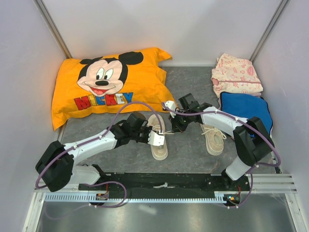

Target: Tie the shoes

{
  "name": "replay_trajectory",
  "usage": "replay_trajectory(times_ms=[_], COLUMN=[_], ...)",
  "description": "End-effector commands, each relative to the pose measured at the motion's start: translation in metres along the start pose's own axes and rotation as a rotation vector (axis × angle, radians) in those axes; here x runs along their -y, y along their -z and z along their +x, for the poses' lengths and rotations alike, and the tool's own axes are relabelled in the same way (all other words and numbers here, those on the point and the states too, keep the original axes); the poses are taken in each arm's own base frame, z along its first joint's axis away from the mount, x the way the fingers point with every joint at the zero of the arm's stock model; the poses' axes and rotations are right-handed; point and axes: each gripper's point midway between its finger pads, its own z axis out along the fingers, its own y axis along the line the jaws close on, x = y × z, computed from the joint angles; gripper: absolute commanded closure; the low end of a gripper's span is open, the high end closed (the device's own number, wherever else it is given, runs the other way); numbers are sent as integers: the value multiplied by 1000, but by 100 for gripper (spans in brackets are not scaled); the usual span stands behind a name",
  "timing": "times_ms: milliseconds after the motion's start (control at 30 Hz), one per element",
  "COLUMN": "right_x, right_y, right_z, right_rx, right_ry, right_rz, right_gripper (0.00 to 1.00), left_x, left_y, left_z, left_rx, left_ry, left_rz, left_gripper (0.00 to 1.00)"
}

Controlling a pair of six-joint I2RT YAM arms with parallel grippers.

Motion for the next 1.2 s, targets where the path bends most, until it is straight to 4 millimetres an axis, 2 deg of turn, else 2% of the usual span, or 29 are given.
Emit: replay_trajectory(times_ms=[0, 467, 1000, 1167], right_x=[47, 58, 57, 56], right_y=[19, 21, 21, 20], right_z=[41, 47, 61, 57], right_rx=[-126, -132, -159, -154], right_ry=[-67, -95, -100, -95], right_rz=[214, 238, 235, 231], right_gripper=[100, 100, 100, 100], left_x=[14, 23, 25, 25], left_y=[14, 16, 19, 19], left_z=[30, 40, 53, 54], left_rx=[-105, -117, -112, -108], left_ry=[26, 33, 31, 33], left_rz=[23, 35, 45, 45], left_gripper=[99, 98, 98, 98])
